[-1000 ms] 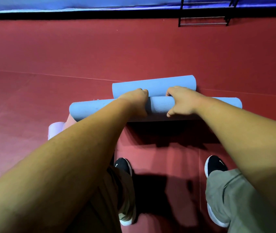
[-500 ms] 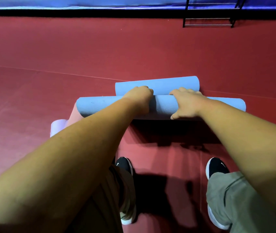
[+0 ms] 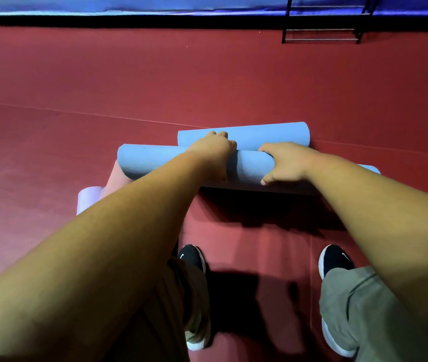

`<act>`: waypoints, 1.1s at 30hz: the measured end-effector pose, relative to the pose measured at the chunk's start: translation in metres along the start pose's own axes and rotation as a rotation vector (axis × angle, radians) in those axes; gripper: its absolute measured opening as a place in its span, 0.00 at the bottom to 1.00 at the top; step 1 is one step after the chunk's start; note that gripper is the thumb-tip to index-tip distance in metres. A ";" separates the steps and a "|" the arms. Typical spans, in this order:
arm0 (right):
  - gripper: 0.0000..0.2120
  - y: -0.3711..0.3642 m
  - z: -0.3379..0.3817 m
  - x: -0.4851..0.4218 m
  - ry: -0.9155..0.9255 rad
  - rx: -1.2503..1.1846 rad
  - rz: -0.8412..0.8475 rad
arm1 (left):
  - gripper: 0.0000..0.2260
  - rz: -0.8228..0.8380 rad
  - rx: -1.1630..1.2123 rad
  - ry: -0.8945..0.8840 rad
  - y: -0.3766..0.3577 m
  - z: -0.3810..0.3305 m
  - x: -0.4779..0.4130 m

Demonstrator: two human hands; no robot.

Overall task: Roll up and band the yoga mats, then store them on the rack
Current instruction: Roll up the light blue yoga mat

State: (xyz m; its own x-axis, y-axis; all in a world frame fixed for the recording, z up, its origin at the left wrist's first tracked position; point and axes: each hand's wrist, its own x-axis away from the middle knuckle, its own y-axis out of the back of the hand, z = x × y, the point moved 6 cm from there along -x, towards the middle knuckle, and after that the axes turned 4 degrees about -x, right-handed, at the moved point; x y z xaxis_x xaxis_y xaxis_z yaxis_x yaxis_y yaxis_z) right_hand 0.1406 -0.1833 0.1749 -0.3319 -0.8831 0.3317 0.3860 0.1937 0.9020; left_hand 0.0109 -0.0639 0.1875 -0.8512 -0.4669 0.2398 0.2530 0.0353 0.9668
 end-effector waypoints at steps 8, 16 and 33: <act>0.35 -0.005 0.003 -0.001 0.023 0.030 0.002 | 0.24 0.100 0.082 0.032 -0.003 0.006 -0.002; 0.29 -0.004 -0.001 -0.004 -0.006 -0.027 0.038 | 0.40 0.011 -0.130 0.016 -0.008 -0.006 0.008; 0.28 0.006 -0.005 0.000 -0.002 -0.057 -0.062 | 0.45 -0.046 -0.229 -0.025 -0.006 -0.011 0.003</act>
State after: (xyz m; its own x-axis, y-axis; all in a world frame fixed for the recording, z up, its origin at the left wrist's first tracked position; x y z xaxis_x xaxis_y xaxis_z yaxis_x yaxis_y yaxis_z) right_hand 0.1474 -0.1840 0.1785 -0.3586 -0.8917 0.2761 0.4130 0.1137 0.9036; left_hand 0.0121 -0.0754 0.1812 -0.8745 -0.4414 0.2008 0.3091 -0.1882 0.9322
